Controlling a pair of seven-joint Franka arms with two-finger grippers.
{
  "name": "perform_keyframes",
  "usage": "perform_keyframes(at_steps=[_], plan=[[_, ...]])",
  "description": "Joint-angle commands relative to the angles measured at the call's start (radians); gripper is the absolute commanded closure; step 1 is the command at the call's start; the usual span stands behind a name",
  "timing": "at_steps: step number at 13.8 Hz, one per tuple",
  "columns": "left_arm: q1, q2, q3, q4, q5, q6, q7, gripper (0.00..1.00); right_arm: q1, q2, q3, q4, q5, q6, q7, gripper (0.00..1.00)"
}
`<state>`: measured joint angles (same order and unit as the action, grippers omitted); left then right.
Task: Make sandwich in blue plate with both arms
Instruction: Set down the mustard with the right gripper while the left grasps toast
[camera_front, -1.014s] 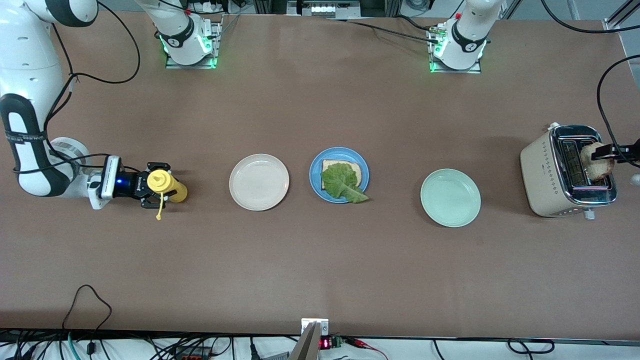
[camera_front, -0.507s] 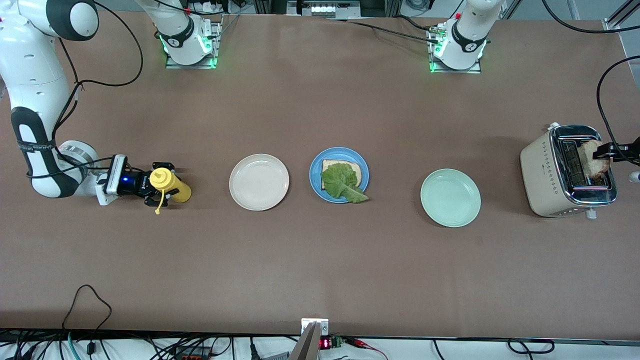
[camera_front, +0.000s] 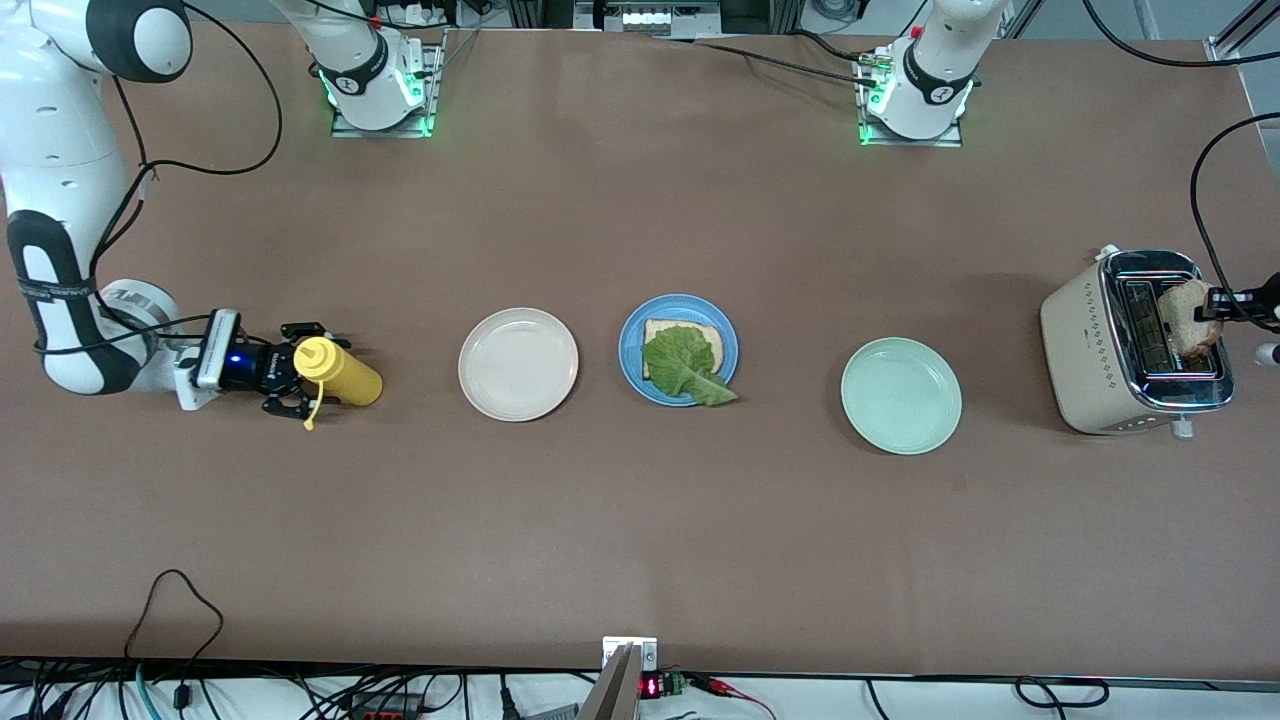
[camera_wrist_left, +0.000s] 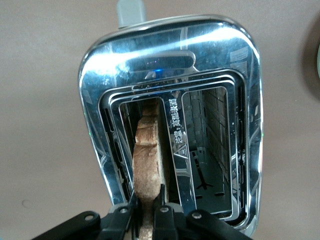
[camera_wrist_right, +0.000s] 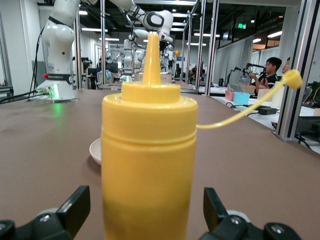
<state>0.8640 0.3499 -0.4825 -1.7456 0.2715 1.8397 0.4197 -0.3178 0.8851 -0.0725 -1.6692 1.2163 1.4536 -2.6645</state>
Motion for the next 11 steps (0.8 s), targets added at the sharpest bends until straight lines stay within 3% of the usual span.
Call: perform_keyframes(at_steps=[1,4,7,11], plan=[[0.004,-0.04,-0.04,0.001,0.012,-0.002,0.017,0.99,-0.007,-0.021,-0.042,0.032,-0.058,-0.001,0.046,0.0],[0.0,-0.098,-0.082,0.056,0.014,-0.083,0.016,0.99,0.019,-0.112,-0.102,0.031,-0.156,0.062,0.217,0.0],[-0.022,-0.098,-0.155,0.171,0.014,-0.213,0.004,0.99,0.052,-0.248,-0.112,0.02,-0.3,0.164,0.447,0.0],[-0.051,-0.089,-0.319,0.213,-0.001,-0.243,0.004,0.99,0.117,-0.395,-0.112,-0.006,-0.489,0.292,0.833,0.0]])
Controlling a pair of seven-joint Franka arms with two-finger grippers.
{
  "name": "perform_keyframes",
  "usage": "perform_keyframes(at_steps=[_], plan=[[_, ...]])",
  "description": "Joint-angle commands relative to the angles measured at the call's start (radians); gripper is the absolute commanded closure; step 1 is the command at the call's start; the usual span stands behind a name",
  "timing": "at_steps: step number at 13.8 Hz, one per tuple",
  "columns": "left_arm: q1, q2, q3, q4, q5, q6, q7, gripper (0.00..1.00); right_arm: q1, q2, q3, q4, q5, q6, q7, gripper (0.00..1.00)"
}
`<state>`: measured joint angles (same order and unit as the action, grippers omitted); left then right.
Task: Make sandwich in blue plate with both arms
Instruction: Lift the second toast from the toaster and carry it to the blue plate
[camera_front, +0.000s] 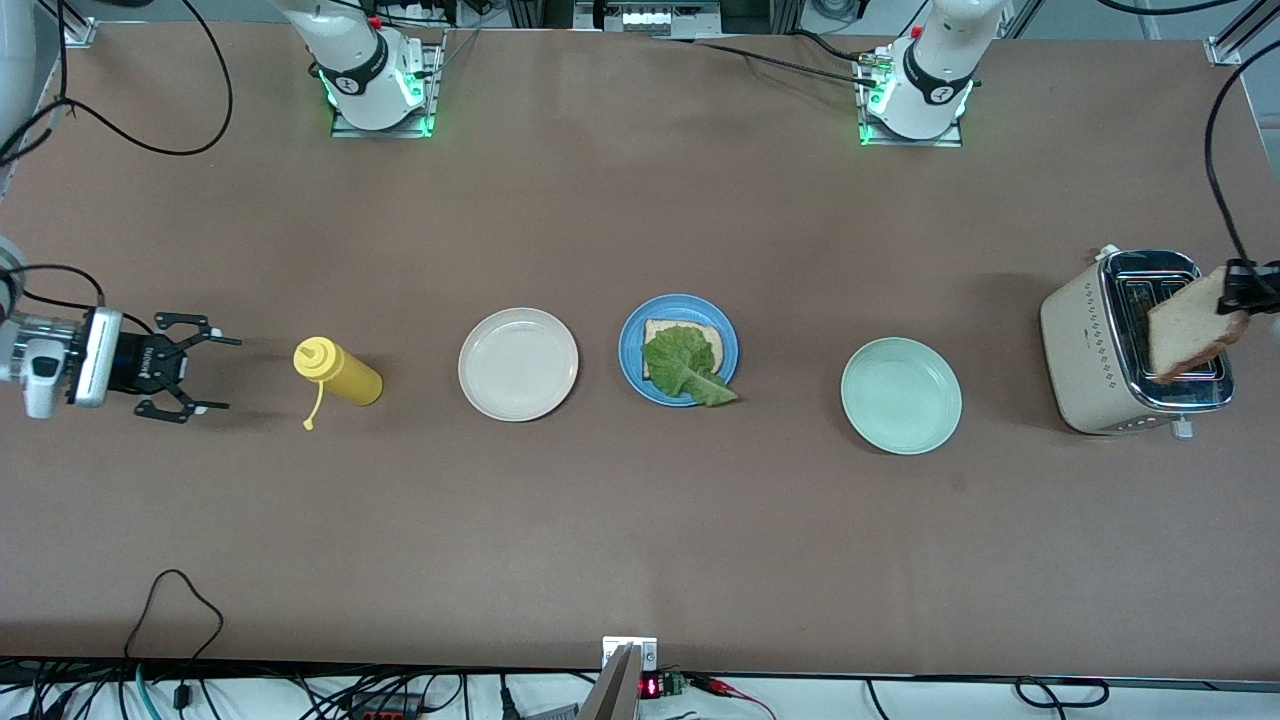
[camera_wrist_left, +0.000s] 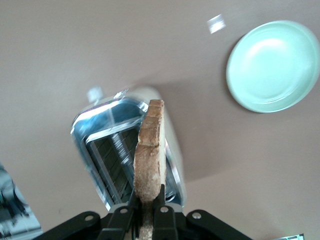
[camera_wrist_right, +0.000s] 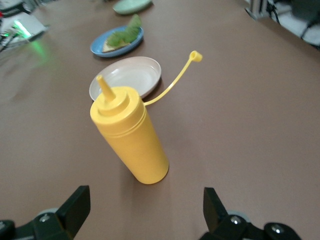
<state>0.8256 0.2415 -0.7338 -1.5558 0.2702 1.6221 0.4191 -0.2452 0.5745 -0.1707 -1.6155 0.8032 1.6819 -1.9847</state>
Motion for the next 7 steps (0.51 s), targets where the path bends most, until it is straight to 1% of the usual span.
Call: perform_keyframes(at_steps=[1,2,3,5,7], plan=[[-0.029,0.024,-0.105,0.02,-0.003,-0.025,0.007,0.99,0.069,-0.119,-0.013,-0.063,-0.131,0.088,0.244,0.0],[-0.061,0.048,-0.13,0.02,-0.005,-0.028,0.006,0.99,0.095,-0.157,-0.013,-0.063,-0.198,0.102,0.365,0.0],[-0.11,0.067,-0.137,0.02,-0.009,-0.03,0.006,0.99,0.116,-0.191,-0.013,-0.063,-0.273,0.104,0.495,0.0],[-0.181,0.091,-0.151,0.014,-0.081,-0.059,0.018,0.98,0.173,-0.254,-0.013,-0.063,-0.41,0.107,0.712,0.0],[-0.302,0.125,-0.154,0.014,-0.115,-0.056,-0.02,0.99,0.231,-0.323,-0.012,-0.063,-0.551,0.117,0.971,0.0]])
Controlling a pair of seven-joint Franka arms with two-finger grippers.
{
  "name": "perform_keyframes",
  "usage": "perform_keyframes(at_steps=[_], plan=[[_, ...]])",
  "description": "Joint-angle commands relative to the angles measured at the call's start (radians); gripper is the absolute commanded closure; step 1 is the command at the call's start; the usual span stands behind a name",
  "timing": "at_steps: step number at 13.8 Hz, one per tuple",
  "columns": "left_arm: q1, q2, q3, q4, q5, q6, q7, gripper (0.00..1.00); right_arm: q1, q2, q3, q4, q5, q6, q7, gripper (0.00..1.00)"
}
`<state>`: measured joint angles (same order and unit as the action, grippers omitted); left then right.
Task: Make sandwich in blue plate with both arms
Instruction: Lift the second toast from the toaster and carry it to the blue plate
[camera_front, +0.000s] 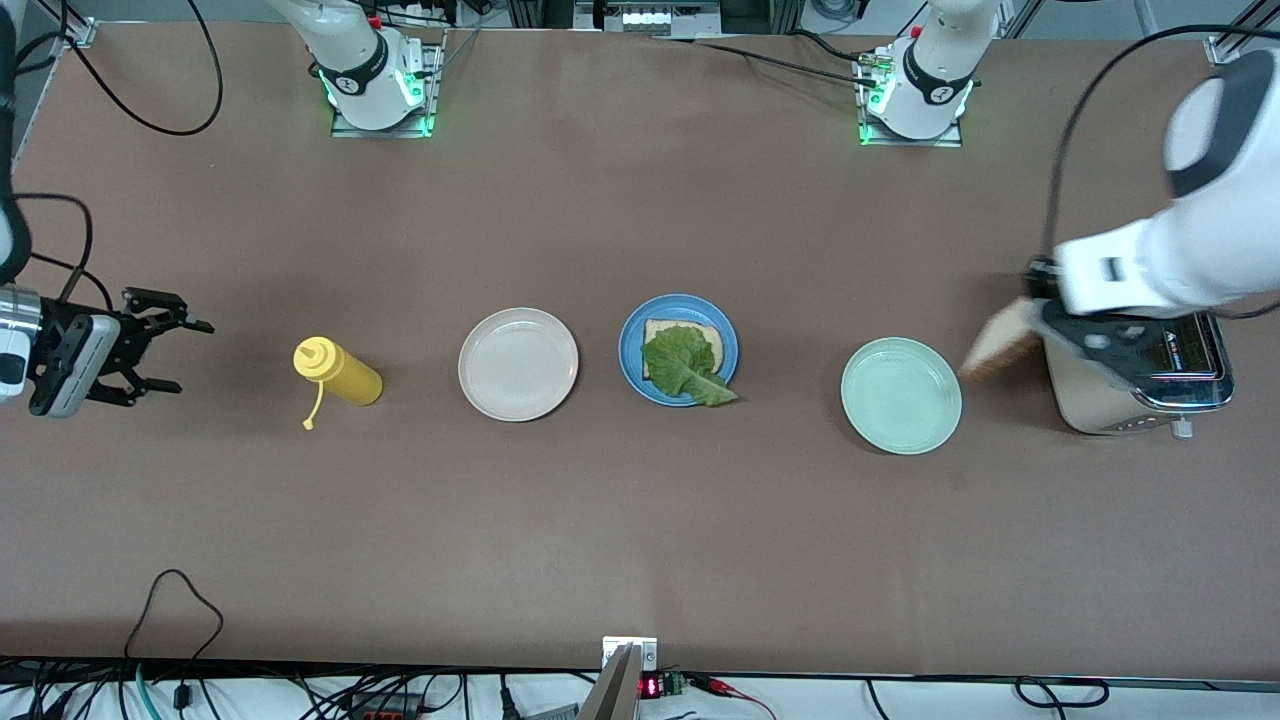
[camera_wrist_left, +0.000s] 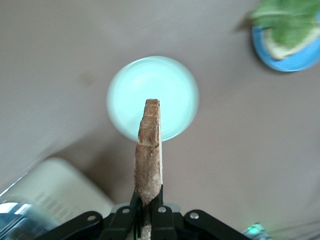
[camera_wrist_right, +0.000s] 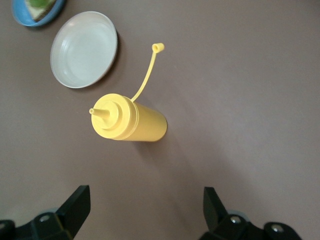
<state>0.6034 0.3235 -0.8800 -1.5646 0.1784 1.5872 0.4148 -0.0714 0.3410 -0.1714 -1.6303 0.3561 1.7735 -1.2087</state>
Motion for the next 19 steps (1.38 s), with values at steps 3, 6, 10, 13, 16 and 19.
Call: perform_keyframes(at_steps=[3,6,10,13,16,19], plan=[[-0.157,0.15,-0.008,0.031,-0.147,0.002,-0.204,0.99,0.146,-0.163,-0.01,-0.048,-0.198,-0.023,0.514,0.0],[-0.186,0.254,-0.008,0.017,-0.368,0.175,-0.327,0.99,0.173,-0.224,-0.007,-0.051,-0.215,-0.068,0.739,0.0],[-0.226,0.39,-0.008,-0.017,-0.572,0.382,-0.372,1.0,0.173,-0.309,-0.002,-0.054,-0.247,-0.101,0.917,0.0],[-0.24,0.423,-0.008,-0.095,-0.626,0.549,-0.347,1.0,0.189,-0.37,0.003,-0.078,-0.296,-0.12,1.009,0.0],[-0.249,0.483,-0.008,-0.103,-0.628,0.605,-0.242,1.0,0.188,-0.381,0.001,-0.069,-0.325,-0.118,1.017,0.0],[-0.248,0.548,-0.007,-0.109,-0.665,0.622,-0.147,1.0,0.188,-0.379,0.003,-0.016,-0.321,-0.121,1.168,0.0]])
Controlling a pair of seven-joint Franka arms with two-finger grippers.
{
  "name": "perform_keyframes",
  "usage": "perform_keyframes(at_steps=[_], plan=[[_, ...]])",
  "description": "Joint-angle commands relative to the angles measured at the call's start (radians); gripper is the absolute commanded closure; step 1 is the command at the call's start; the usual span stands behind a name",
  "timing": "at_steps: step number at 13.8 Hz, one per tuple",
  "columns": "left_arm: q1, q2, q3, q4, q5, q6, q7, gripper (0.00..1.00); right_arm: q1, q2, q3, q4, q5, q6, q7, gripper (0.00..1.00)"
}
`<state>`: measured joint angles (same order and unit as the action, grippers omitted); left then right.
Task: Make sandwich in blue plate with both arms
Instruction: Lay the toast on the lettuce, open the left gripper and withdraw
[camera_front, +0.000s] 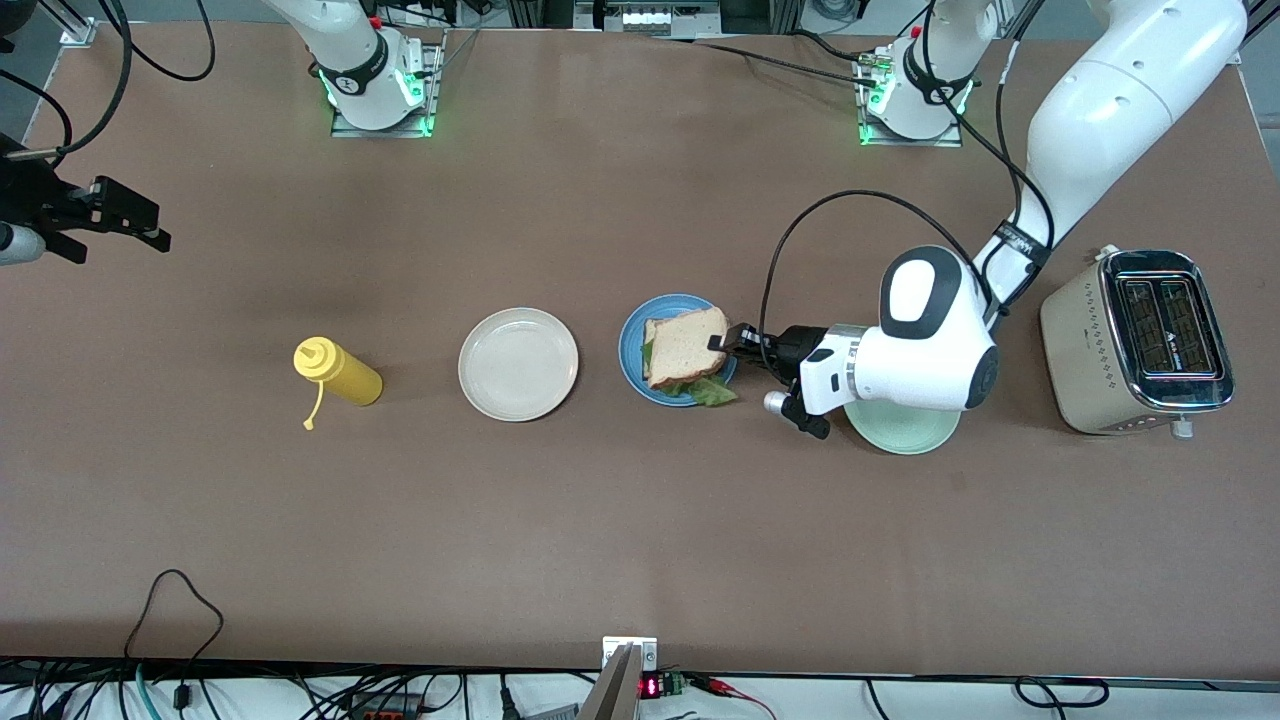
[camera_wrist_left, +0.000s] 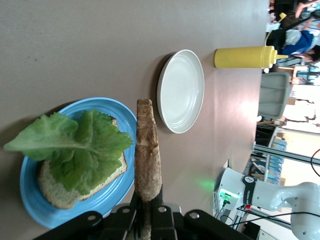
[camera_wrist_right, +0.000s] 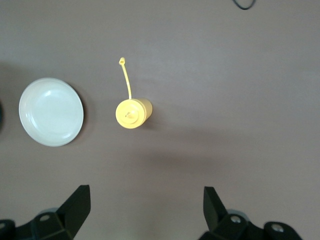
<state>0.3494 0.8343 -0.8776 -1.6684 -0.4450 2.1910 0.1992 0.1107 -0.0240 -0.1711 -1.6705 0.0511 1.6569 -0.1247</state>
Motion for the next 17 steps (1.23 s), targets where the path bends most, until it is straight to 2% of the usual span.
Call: perform_keyframes(at_steps=[1,7,9,10,12,15,17], plan=[[0.011,0.067,-0.011,-0.004,-0.041,0.018,0.095,1.0,0.006,-0.014,0.005,0.031,-0.013,-0.005,0.1,0.0],[0.008,0.141,-0.001,-0.019,-0.058,0.053,0.222,0.99,0.001,-0.014,0.002,0.034,-0.017,-0.025,0.106,0.0],[0.009,0.141,0.029,-0.019,-0.058,0.044,0.25,0.91,-0.003,-0.019,0.001,0.029,-0.016,-0.019,0.105,0.0],[0.014,0.137,0.031,-0.021,-0.055,0.039,0.25,0.78,-0.002,-0.034,0.001,0.015,-0.016,-0.011,0.105,0.0],[0.037,0.123,0.052,-0.019,-0.043,-0.006,0.276,0.0,0.0,-0.066,0.004,-0.027,-0.017,0.026,0.102,0.0],[0.065,0.07,0.061,-0.019,-0.04,-0.065,0.281,0.0,-0.006,-0.059,0.001,-0.022,-0.016,0.029,0.094,0.0],[0.066,0.008,0.066,-0.017,0.039,-0.094,0.266,0.0,-0.009,-0.059,0.004,-0.022,-0.016,0.029,0.094,0.0]])
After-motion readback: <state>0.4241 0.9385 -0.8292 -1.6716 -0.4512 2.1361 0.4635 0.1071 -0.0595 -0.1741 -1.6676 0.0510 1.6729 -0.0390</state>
